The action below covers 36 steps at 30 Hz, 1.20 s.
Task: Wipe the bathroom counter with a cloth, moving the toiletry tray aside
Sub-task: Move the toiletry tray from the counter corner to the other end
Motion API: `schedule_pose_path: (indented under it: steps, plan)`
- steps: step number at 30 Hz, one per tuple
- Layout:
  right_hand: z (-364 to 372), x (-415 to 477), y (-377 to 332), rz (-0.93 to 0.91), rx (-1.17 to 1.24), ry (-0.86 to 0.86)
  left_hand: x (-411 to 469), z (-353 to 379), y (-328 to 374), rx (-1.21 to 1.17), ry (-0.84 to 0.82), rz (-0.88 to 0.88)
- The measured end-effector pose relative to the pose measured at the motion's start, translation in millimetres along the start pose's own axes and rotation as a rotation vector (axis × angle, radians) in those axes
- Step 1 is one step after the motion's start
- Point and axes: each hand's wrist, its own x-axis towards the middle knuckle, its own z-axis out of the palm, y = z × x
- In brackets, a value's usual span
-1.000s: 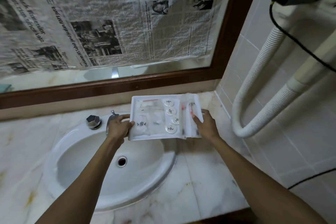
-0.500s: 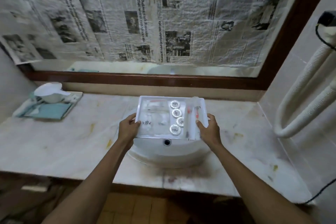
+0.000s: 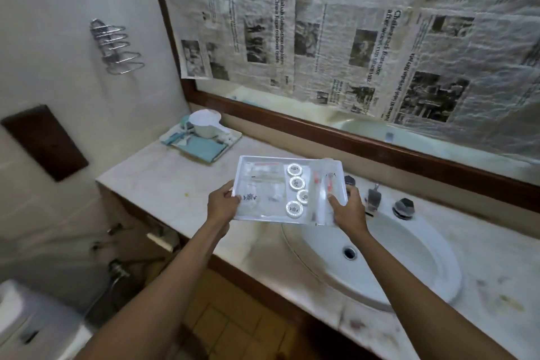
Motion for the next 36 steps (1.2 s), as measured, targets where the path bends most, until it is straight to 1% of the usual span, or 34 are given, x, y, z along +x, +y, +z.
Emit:
schedule_pose_path:
  steps: [3, 9, 14, 20, 25, 29, 33, 36]
  plan:
    - [40.9, 36.2, -13.7, -0.001, -0.012, -0.095, 34.3, -27.7, -0.8, 0.022, 0.072, -0.036]
    - [141.0, 99.1, -53.3, -0.021, -0.034, -0.29, 99.1, -88.7, 0.0, 0.023, 0.279, -0.101]
    - [222.4, 126.6, -80.4, -0.041, -0.057, -0.445, 132.5, -143.4, -7.2, 0.038, 0.416, -0.129]
    - [318.7, 138.7, -110.9, -0.091, -0.105, -0.606, 154.9, -208.6, -18.9, 0.033, 0.572, -0.209]
    - [412.0, 138.4, -128.2, -0.088, -0.149, -0.682, 187.5, -272.5, -34.9, 0.039, 0.665, -0.281]
    - [491.8, 139.8, -135.8, -0.056, -0.155, -0.682, 229.7, -325.5, -49.7, 0.093, 0.713, -0.331]
    - [571.7, 144.1, -132.5, -0.008, -0.237, -0.671, 272.6, -365.0, -64.2, 0.234, 0.686, -0.372]
    - [618.6, 152.4, -128.9, 0.01, -0.307, -0.678, 300.8, -390.8, -83.7, 0.273, 0.66, -0.423]
